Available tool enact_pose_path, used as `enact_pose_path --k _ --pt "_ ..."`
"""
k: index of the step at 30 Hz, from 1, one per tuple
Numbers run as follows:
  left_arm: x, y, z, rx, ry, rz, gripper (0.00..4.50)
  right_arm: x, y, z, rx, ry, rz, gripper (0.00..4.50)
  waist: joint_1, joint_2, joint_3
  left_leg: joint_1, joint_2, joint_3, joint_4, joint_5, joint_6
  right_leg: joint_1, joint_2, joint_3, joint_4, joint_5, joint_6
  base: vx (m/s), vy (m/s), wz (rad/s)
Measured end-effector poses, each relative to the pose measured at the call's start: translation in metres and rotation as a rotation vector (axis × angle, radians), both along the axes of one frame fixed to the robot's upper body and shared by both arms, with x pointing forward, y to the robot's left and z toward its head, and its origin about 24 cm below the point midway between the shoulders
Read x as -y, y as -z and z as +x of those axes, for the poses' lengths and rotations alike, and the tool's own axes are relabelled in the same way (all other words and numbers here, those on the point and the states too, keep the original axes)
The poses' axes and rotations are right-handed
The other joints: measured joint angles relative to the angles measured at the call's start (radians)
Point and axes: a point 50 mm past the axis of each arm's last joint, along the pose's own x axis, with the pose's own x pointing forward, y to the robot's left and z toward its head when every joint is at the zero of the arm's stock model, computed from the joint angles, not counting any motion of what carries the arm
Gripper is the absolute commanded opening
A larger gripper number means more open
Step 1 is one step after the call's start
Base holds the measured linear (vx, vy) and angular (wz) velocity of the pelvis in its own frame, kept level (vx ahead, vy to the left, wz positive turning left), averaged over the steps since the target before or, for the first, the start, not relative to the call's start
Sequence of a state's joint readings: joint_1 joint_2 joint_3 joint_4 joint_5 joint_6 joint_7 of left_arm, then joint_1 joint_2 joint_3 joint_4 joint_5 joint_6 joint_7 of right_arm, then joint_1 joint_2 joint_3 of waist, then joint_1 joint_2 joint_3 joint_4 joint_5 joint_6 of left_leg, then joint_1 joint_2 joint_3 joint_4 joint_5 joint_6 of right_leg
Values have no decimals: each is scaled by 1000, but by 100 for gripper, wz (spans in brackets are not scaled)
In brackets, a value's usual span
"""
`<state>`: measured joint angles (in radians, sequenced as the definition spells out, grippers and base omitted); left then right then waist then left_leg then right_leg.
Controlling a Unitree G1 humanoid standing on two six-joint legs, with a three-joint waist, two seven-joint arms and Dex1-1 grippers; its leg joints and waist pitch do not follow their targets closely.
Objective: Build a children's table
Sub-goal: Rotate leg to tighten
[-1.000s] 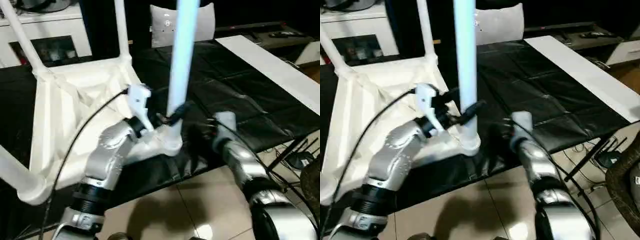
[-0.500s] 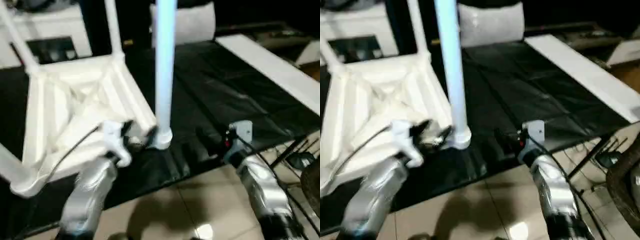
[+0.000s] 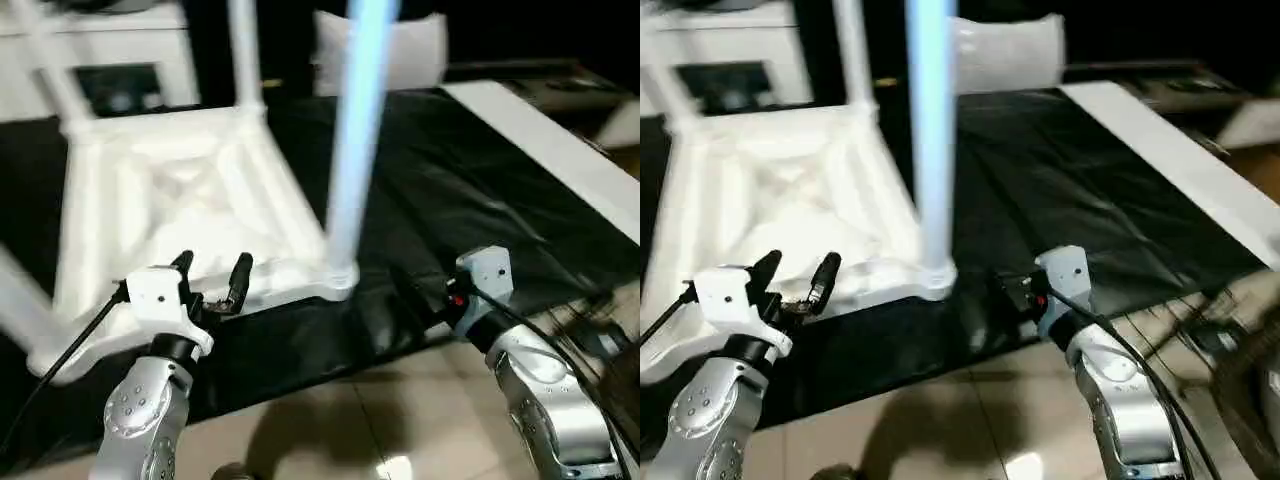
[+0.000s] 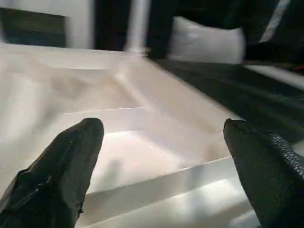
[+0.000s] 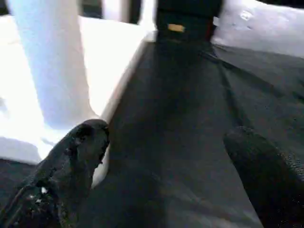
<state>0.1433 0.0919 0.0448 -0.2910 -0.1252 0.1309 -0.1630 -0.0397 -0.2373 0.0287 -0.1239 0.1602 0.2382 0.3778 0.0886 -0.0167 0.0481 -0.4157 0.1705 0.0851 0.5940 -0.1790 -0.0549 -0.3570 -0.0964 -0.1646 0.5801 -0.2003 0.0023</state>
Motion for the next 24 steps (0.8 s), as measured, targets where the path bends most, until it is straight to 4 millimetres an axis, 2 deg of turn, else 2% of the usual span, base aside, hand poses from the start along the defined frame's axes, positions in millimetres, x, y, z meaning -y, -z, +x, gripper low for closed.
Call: enact_pose_path --k 1,2,3,4,5,6,7,8,9,10,11,12,13,14,15,18,21,22,24 --pt "-1 0 0 -8 -3 35 446 0 0 0 -6 -1 1 450 2 7 1 -6 0 -13 2 2 0 7 0 -12 -4 0 -1 42 -13 50" --pt "-2 1 0 -16 -12 65 446 -1 -1 1 -12 -2 9 450 1 16 5 -6 -6 -35 7 5 -4 14 6 -13 0 -4 -6 42 -13 50" --pt "-4 2 1 -22 -26 76 446 -1 -1 0 -16 -5 15 450 1 19 7 -7 -12 -50 9 6 -5 19 10 -11 5 -11 -8 51 -34 53" --pt "-5 1 1 -22 -39 77 446 -2 -2 0 -17 -8 21 450 -2 24 10 -5 -18 -68 11 7 -7 22 20 -1 22 -22 -25 23 -59 56" --pt "-7 0 5 -23 -70 60 446 -2 -3 0 -14 -10 23 450 -11 26 12 -3 -36 -105 11 11 -13 17 41 26 59 -55 -80 23 -59 56" --pt "-9 -1 7 -22 -86 49 446 -2 -4 0 -13 -8 23 450 -15 24 11 -1 -45 -120 9 14 -18 8 55 48 88 -78 -113 23 -120 70" --pt "-9 -1 7 -24 -94 42 446 -2 -5 0 -10 0 21 450 -21 18 9 1 -60 -141 6 17 -24 6 61 62 106 -98 -131 32 -187 74" --pt "-10 1 6 -35 -96 42 446 1 -5 0 -9 26 22 450 -23 6 6 11 -64 -149 -7 18 -26 8 66 71 116 -109 -118 32 -187 74" --pt "-10 1 5 -40 -95 41 446 4 -6 1 -1 52 24 450 -16 -6 0 6 -66 -148 -9 12 -16 17 69 66 109 -108 -100 35 -216 51" --pt "-9 1 6 -42 -90 41 446 8 -8 1 -6 77 25 450 0 -12 1 6 -57 -120 24 -1 0 11 69 62 101 -104 -62 -32 -199 13" --pt "-7 3 5 -53 -74 48 446 12 -5 0 -54 92 19 450 16 -18 9 5 -37 -63 92 -13 19 13 71 63 100 -103 -57 -32 -199 13" --pt "-4 4 4 -59 -50 65 446 15 1 -4 -99 97 6 450 36 -23 7 22 -36 -22 97 -16 24 20 73 67 96 -102 -57 5 -175 -4" --pt "-3 3 5 -53 -38 73 446 16 3 -7 -112 95 0 450 46 -19 4 42 -37 1 54 -27 32 14 78 66 94 -101 -58 56 -154 13" --pt "-2 1 6 -39 -30 82 446 16 6 -9 -123 88 -2 450 51 -15 4 51 -30 17 15 -31 6 5 83 66 92 -95 -61 56 -154 13" --pt "-3 2 5 -43 -30 84 446 13 8 -10 -130 76 0 450 56 -14 4 51 -21 22 6 -26 2 4 89 65 82 -86 -57 4 -121 16" --pt "-5 3 4 -49 -32 127 446 3 4 -8 -103 57 33 450 60 -6 -2 50 -4 23 4 -24 -5 9 103 60 65 -78 -63 12 -53 -1" --pt "-4 1 6 -43 -27 142 446 2 2 -6 -93 63 42 450 59 -3 -3 52 -3 26 4 -27 -9 12 102 62 63 -78 -62 0 0 0" --pt "-4 2 6 -44 -25 142 446 2 3 -6 -95 66 41 450 58 -2 -2 55 -3 28 3 -29 -12 15 102 63 59 -78 -63 0 0 0" --pt "-4 2 6 -45 -19 145 446 2 4 -7 -103 68 43 450 55 1 0 75 -2 35 -8 -32 -17 37 102 63 41 -79 -67 0 0 0"
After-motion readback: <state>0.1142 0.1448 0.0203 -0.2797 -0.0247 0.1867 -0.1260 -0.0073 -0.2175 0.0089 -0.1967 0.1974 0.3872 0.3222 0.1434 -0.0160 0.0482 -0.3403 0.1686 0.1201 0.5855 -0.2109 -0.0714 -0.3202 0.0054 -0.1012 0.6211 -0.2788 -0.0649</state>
